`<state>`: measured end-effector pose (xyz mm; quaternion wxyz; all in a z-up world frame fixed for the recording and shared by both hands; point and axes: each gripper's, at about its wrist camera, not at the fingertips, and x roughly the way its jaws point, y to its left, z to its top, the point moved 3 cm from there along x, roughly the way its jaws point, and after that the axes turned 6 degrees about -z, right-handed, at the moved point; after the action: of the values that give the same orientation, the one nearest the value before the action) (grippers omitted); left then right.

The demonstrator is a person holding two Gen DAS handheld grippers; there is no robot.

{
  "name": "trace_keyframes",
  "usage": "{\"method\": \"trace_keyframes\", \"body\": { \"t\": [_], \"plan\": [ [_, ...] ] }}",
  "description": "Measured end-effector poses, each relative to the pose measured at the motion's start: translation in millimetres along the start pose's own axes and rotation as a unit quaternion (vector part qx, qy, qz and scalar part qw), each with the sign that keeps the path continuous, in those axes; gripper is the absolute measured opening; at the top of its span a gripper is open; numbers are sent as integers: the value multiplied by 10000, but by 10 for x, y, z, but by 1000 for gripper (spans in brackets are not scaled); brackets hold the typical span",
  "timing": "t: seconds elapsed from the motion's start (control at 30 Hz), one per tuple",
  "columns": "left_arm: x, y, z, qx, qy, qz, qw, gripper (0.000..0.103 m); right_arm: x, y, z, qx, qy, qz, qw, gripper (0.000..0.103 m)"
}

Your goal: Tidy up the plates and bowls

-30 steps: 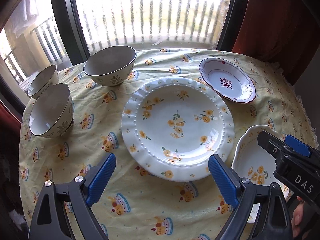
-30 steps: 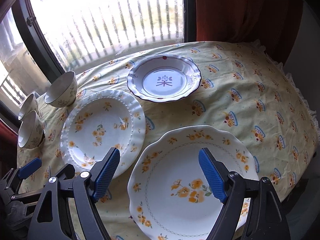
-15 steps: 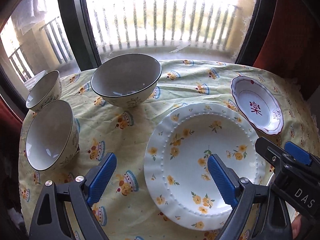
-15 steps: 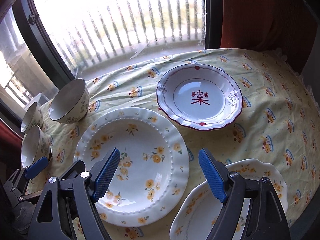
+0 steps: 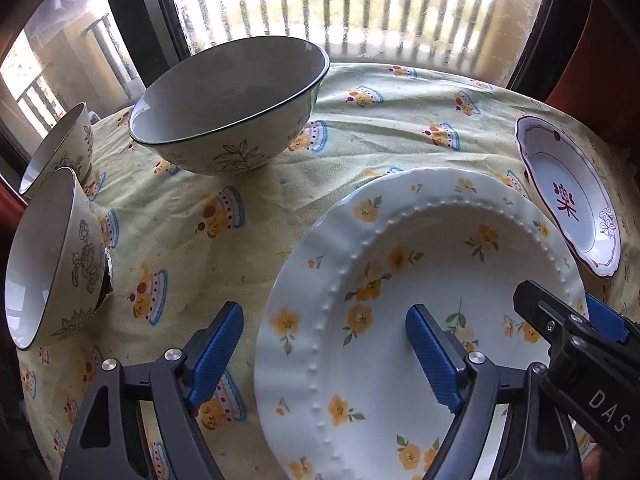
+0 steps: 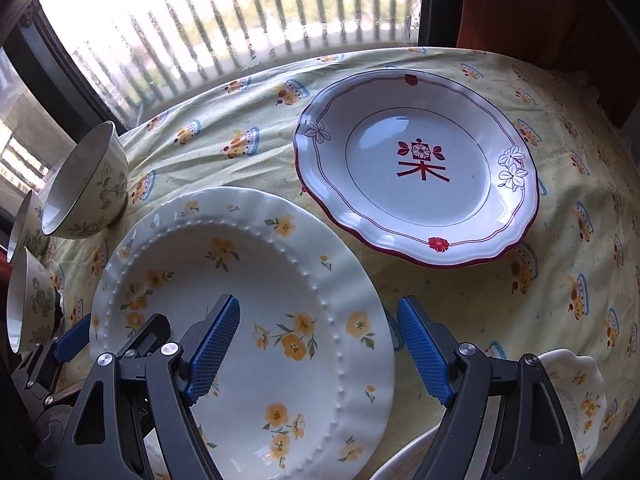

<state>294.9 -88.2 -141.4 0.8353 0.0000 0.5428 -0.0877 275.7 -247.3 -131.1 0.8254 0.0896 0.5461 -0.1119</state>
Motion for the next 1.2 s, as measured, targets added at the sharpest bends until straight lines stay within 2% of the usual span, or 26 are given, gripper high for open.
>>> {"method": "trace_keyframes", "body": {
  "t": [0.2,0.27,0.37,0.53,0.93,1.2],
  "plan": [
    [27,-30,23,39,21,-143,9999,84,67,50,34,34,43,36,10000,81],
    [51,-95,42,126,22,-248,9996,78,65,49,38,36,61,11,10000,80],
    [40,-112,35,199,-22,-149,9997,78,80,76,36,0,156,-71,9999,80],
    [-19,12,-39,79,68,-123,9999,78,44,108,-31,112,259,38,9996,80],
    [-279,442,-525,-200,334,-37,9992,78,-145,486,-526,-242,586,373,9973,80],
    [-352,554,-798,-287,491,-26,9984,77,-252,625,-845,-338,777,426,9955,80]
  ]
}}
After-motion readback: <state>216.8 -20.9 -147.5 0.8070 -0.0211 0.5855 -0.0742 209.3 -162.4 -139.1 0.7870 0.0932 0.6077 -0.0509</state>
